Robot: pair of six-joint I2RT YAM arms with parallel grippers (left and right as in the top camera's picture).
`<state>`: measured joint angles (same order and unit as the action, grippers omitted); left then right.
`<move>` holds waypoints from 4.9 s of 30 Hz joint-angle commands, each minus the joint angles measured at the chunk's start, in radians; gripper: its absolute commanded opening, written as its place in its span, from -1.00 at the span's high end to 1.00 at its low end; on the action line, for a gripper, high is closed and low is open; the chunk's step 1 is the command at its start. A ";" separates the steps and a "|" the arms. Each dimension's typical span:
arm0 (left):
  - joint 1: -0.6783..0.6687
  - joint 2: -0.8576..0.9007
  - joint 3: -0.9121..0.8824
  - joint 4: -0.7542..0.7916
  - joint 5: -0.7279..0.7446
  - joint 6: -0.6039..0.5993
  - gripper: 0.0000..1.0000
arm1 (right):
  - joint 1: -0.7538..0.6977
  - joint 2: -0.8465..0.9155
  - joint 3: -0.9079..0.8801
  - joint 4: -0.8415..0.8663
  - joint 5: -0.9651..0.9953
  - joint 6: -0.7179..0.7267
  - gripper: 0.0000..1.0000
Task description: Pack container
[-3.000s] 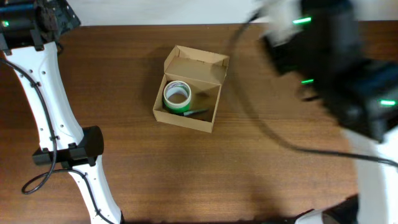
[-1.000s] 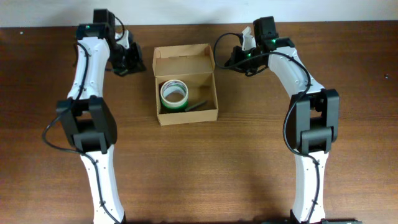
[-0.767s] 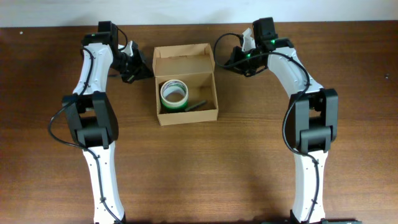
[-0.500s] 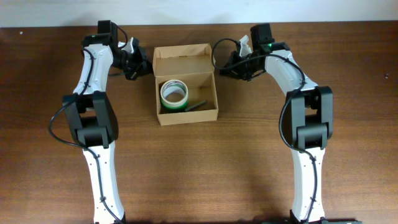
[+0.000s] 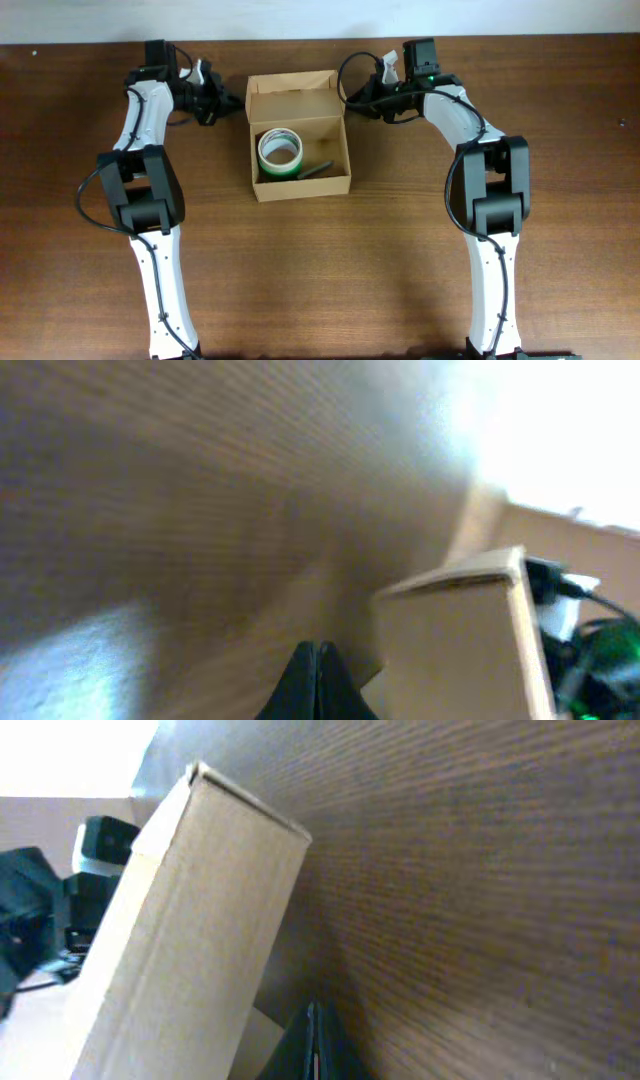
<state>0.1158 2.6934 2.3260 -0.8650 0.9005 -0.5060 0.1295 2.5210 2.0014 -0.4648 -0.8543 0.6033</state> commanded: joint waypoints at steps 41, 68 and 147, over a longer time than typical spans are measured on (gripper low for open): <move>-0.003 0.102 0.421 0.489 0.517 -0.328 0.97 | 0.010 0.006 0.195 0.193 -0.196 0.146 0.93; 0.100 0.102 0.510 -0.014 0.200 -0.019 0.97 | 0.035 -0.014 0.505 -0.430 0.174 -0.129 0.93; -0.072 0.261 0.813 -0.207 0.430 0.056 0.98 | 0.073 0.066 0.613 -0.507 0.098 -0.246 0.92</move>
<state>0.0536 3.0024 3.1313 -1.0512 1.3544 -0.4431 0.1864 2.5820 2.5469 -0.9386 -0.8188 0.4488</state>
